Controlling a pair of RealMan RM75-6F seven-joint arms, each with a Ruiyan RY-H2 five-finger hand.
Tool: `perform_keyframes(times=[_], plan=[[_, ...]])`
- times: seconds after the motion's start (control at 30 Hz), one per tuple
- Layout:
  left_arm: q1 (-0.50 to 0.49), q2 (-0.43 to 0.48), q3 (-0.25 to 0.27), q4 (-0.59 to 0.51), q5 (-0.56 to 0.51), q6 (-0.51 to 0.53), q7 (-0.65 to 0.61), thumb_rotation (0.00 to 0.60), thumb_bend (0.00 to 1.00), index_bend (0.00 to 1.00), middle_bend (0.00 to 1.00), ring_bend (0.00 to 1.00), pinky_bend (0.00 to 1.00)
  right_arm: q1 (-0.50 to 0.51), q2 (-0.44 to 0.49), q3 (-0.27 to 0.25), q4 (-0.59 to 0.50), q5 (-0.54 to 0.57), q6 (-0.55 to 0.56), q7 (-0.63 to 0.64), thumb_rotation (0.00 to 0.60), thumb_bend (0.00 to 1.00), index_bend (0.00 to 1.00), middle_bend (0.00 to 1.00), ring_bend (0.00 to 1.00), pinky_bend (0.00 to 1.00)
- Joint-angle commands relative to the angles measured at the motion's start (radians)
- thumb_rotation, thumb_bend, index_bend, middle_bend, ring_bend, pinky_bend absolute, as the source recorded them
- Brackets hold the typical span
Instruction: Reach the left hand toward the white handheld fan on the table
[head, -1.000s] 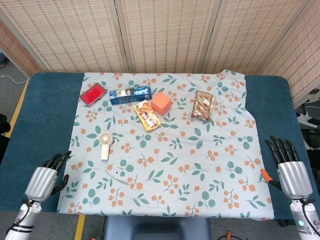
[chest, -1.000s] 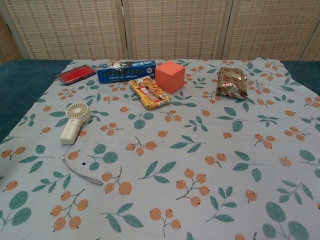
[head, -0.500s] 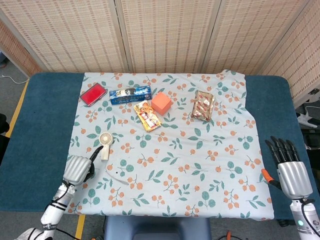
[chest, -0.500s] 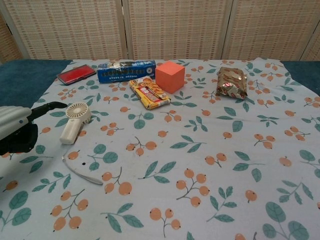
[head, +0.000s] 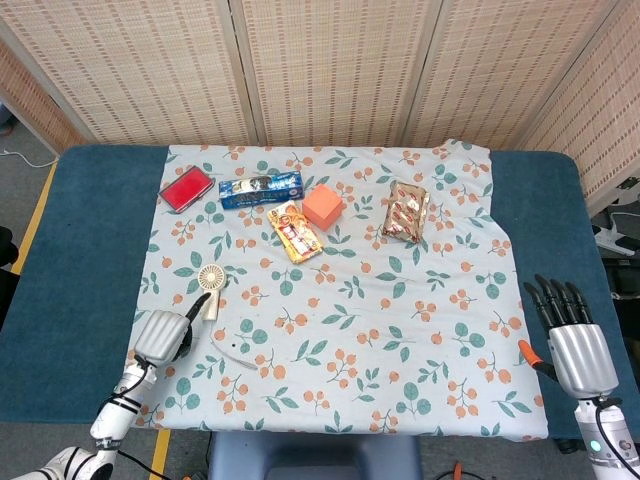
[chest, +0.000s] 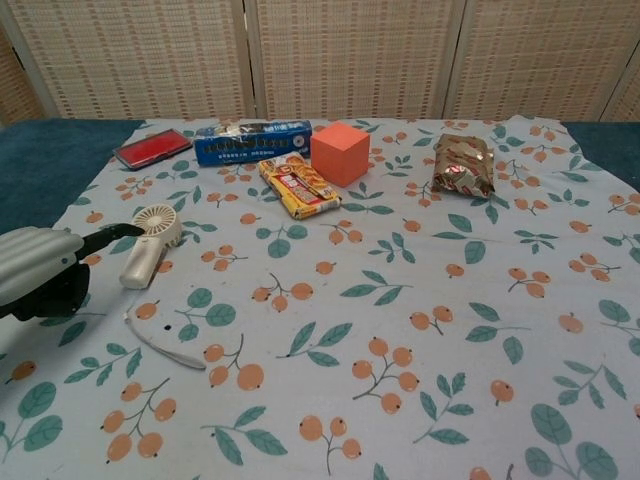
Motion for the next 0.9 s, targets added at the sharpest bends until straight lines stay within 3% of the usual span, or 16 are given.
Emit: perform_keyframes(times=[0.03, 0.9], plan=[[-0.004, -0.005, 0.002, 0.009, -0.006, -0.004, 0.003, 0.600, 0.97, 0.00, 1.00, 0.88, 1.00, 0.000, 0.000, 0.000, 0.000, 0.002, -0.001, 0.000, 0.600, 0.18, 0.00, 0.00, 0.00, 0.00], [-0.033, -0.034, 0.007, 0.071, -0.054, -0.042, 0.010, 0.600, 0.97, 0.00, 1.00, 0.88, 1.00, -0.003, 0.004, 0.003, -0.004, 0.005, 0.004, -0.002, 0.600, 0.18, 0.00, 0.00, 0.00, 0.00]])
